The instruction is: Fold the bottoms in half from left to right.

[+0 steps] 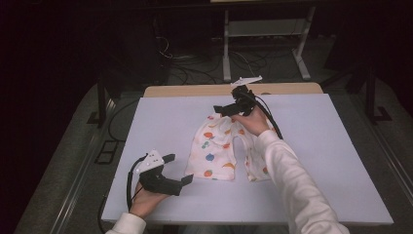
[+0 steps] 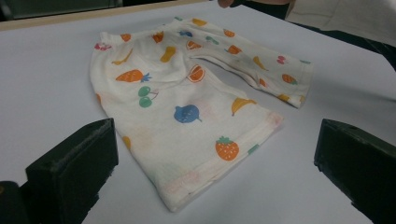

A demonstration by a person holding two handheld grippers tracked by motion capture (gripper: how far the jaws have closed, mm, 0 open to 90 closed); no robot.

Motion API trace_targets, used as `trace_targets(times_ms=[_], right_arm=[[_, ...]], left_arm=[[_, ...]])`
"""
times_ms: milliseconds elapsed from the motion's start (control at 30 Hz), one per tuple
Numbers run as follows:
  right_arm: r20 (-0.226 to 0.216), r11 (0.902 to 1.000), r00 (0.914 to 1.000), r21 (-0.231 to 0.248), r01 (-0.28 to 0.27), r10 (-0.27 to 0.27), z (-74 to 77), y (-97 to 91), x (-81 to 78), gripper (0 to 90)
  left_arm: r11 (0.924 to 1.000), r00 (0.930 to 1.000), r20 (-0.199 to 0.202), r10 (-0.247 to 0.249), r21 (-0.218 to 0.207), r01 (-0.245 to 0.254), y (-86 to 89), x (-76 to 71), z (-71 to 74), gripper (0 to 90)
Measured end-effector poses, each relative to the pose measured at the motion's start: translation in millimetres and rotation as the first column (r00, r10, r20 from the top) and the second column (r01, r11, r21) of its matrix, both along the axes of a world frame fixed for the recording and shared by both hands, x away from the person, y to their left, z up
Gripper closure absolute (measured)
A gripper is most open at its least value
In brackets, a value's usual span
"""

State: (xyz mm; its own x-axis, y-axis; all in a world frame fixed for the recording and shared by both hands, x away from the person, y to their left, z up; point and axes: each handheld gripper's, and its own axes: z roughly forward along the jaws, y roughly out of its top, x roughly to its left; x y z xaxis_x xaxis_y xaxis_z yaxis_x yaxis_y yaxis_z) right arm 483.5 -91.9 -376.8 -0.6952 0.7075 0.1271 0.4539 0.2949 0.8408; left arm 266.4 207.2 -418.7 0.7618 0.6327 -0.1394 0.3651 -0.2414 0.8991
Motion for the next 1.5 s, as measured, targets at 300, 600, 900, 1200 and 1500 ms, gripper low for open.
trace_targets(times_ms=[300, 600, 900, 1200, 1500], right_arm=[[-0.007, 0.9999, 0.9999, 0.006, 0.010, -0.010, -12.8, 16.9, 10.4, 0.0], [-0.006, 0.9992, 0.9994, 0.022, 0.033, -0.033, -20.0, 26.1, 19.4, 0.0], [-0.018, 0.9989, 0.9988, -0.002, 0.046, -0.046, -32.7, 35.3, 26.1, 0.0], [-0.035, 0.9977, 0.9974, -0.026, 0.063, -0.063, -46.0, 37.9, 32.3, 0.0], [-0.052, 0.9948, 0.9937, -0.031, 0.097, -0.099, -57.0, 35.4, 41.1, 4.7]], left_arm=[[1.0000, 1.0000, -0.001, -0.002, -0.006, 0.002, 0.0, -0.3, 0.2, 0.0], [1.0000, 1.0000, -0.002, -0.002, -0.008, 0.002, 0.1, -0.3, 0.1, 0.0], [0.9999, 1.0000, -0.001, -0.005, -0.010, 0.005, -0.1, -0.4, 0.5, 0.0], [0.9999, 0.9999, -0.002, -0.014, -0.005, 0.014, -1.5, 0.2, 0.3, 0.0], [0.9998, 0.9998, -0.002, -0.021, -0.001, 0.021, -2.7, 0.6, 0.0, 0.0]])
